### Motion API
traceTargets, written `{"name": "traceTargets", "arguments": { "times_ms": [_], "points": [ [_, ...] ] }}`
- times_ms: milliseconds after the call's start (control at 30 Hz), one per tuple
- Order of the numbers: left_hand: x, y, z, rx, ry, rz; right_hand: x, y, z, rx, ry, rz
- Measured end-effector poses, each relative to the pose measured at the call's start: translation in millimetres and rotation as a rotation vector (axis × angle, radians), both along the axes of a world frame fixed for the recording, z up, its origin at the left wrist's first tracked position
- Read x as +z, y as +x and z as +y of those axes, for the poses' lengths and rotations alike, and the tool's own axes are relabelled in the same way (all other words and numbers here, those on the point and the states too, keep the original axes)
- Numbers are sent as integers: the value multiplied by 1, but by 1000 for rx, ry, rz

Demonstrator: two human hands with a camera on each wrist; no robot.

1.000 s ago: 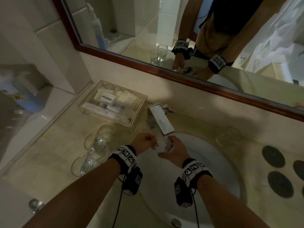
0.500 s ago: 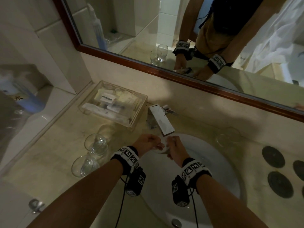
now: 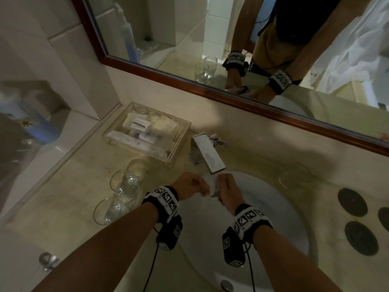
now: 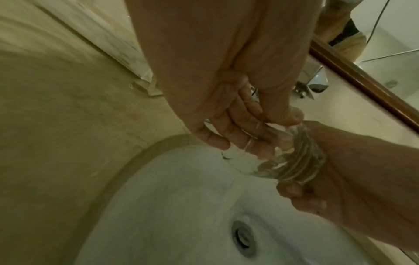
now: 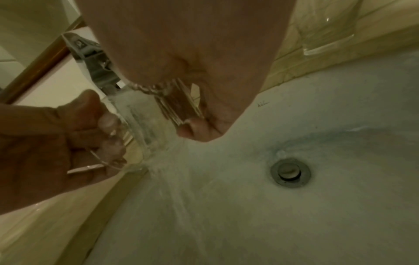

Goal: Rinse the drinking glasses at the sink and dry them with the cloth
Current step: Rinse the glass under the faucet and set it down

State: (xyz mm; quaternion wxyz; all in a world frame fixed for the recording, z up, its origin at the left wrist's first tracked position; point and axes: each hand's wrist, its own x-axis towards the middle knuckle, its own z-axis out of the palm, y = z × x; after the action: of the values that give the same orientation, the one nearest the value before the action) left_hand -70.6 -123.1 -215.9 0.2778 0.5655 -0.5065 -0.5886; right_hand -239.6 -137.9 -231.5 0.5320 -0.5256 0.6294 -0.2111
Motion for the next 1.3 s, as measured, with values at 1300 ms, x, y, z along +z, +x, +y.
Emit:
{"name": "traceTargets", "arguments": {
  "times_ms": [1300],
  "points": [
    [4,-10,-6,-430,-219,-844,20,0,-16,192,109,257]
  ]
}}
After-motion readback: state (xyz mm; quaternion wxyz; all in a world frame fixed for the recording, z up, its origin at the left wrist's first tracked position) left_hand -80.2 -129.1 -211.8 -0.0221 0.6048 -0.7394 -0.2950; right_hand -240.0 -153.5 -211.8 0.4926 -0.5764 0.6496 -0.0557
